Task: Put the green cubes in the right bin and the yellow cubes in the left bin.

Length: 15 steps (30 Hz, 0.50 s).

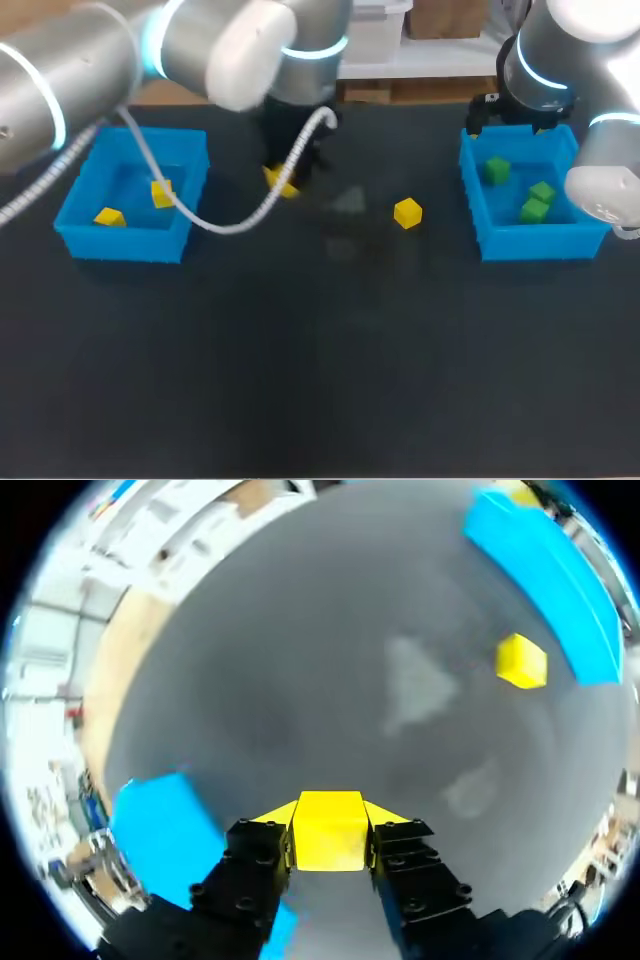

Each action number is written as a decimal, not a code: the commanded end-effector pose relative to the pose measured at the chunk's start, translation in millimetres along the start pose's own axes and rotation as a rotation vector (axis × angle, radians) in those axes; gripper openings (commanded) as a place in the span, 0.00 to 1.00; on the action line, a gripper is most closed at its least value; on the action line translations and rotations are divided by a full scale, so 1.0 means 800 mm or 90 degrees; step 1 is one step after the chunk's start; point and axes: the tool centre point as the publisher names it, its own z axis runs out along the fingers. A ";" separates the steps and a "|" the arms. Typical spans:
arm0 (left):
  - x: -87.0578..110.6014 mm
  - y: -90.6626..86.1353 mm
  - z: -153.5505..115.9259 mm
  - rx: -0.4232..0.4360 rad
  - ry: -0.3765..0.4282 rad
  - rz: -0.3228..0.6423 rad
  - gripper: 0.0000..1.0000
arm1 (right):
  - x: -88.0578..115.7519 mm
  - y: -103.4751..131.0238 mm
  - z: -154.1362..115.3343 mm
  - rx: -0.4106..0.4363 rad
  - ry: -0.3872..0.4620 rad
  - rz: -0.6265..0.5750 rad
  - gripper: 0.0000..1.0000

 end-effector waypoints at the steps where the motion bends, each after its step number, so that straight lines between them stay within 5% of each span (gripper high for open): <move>1: 0.077 0.068 -0.023 -0.046 -0.059 -0.122 0.00 | 0.002 -0.001 -0.001 0.000 -0.003 0.000 1.00; 8: 0.151 0.144 -0.020 -0.061 -0.054 -0.263 0.00 | 0.002 -0.001 -0.001 0.000 -0.003 0.000 1.00; 15: 0.199 0.170 0.010 -0.056 -0.013 -0.346 0.00 | 0.002 -0.001 -0.001 0.000 -0.003 0.000 1.00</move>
